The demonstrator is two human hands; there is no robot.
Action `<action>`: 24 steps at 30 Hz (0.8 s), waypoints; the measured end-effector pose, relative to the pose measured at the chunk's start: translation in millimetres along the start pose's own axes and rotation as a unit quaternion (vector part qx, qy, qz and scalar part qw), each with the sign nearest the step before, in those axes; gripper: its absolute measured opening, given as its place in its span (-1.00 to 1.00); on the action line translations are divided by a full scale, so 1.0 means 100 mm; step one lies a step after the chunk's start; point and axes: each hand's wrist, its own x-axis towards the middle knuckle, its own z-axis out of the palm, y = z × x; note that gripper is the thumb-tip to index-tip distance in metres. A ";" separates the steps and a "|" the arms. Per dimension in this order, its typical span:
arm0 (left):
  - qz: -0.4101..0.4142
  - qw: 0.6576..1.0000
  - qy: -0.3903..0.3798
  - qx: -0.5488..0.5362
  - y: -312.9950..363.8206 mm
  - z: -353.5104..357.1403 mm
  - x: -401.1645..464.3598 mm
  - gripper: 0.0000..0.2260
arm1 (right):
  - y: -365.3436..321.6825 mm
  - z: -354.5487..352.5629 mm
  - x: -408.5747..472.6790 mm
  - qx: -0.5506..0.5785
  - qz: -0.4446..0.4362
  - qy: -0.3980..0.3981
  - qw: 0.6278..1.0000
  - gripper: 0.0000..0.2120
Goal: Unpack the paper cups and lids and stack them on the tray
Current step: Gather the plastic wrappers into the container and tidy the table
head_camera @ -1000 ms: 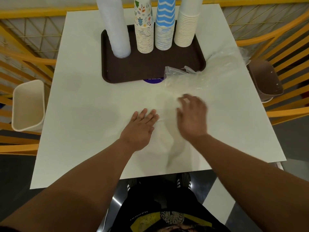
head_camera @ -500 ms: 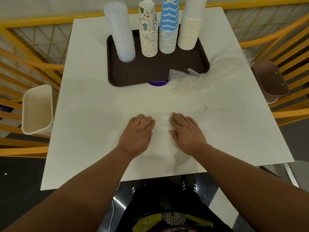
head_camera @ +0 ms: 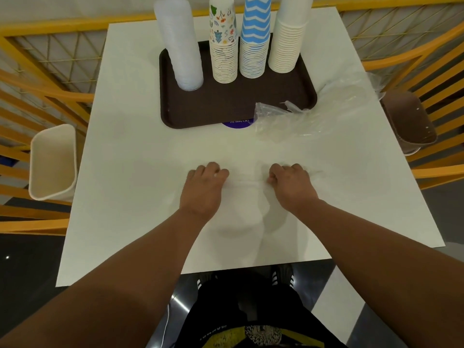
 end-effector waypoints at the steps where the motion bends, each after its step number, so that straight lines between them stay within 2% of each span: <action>1: 0.030 0.999 0.004 0.012 0.04 0.01 0.01 -0.59 | -0.01 0.00 -0.01 0.007 -0.006 0.008 1.000 -0.84; 3: 0.093 0.994 -0.046 0.017 0.14 0.05 -0.03 -0.53 | -0.02 0.00 -0.03 0.013 -0.008 0.009 1.000 -0.84; 5: 0.105 0.986 -0.122 0.042 0.17 0.14 -0.10 -0.52 | 0.04 -0.03 -0.02 -0.035 0.006 0.002 0.999 -0.81; 6: 0.099 0.984 -0.135 0.055 0.15 0.16 -0.12 -0.51 | 0.11 -0.06 -0.02 -0.069 0.029 0.005 0.997 -0.78; 9: 0.087 0.982 -0.156 0.061 0.13 0.18 -0.11 -0.53 | 0.37 -0.19 -0.05 -0.129 0.168 0.036 0.977 -0.77; 11: 0.090 0.982 -0.156 0.063 0.12 0.18 -0.09 -0.51 | 0.43 -0.25 -0.05 -0.103 0.234 0.101 0.961 -0.80; 12: 0.092 0.981 -0.156 0.066 0.12 0.18 -0.09 -0.46 | 0.38 -0.25 -0.05 -0.078 0.223 0.149 0.960 -0.80; 13: 0.092 0.981 -0.158 0.064 0.14 0.18 -0.10 -0.41 | 0.28 -0.25 -0.05 -0.048 0.173 0.200 0.963 -0.79; 14: 0.091 0.981 -0.160 0.061 0.14 0.18 -0.10 -0.38 | 0.13 -0.22 -0.06 -0.015 0.093 0.234 0.968 -0.75; 15: 0.091 0.981 -0.161 0.058 0.14 0.19 -0.11 -0.39 | -0.03 -0.18 -0.09 0.020 -0.003 0.230 0.973 -0.70; 16: 0.091 0.982 -0.159 0.055 0.14 0.19 -0.11 -0.42 | -0.19 -0.11 -0.15 0.051 -0.096 0.180 0.978 -0.63; 17: 0.090 0.983 -0.156 0.047 0.14 0.18 -0.10 -0.48 | -0.33 -0.03 -0.22 0.063 -0.163 0.092 0.980 -0.55; 18: 0.088 0.983 -0.155 0.036 0.14 0.16 -0.10 -0.52 | -0.42 0.05 -0.29 0.056 -0.189 -0.006 0.980 -0.45; 19: 0.086 0.983 -0.157 0.030 0.14 0.14 -0.09 -0.53 | -0.41 0.10 -0.35 0.044 -0.179 -0.090 0.979 -0.37; 20: 0.086 0.983 -0.156 0.033 0.14 0.14 -0.10 -0.52 | -0.33 0.15 -0.39 0.014 -0.150 -0.133 0.979 -0.30; 24: 0.091 0.982 -0.159 0.048 0.14 0.13 -0.10 -0.53 | 0.20 0.09 -0.39 -0.071 -0.031 -0.137 0.987 -0.29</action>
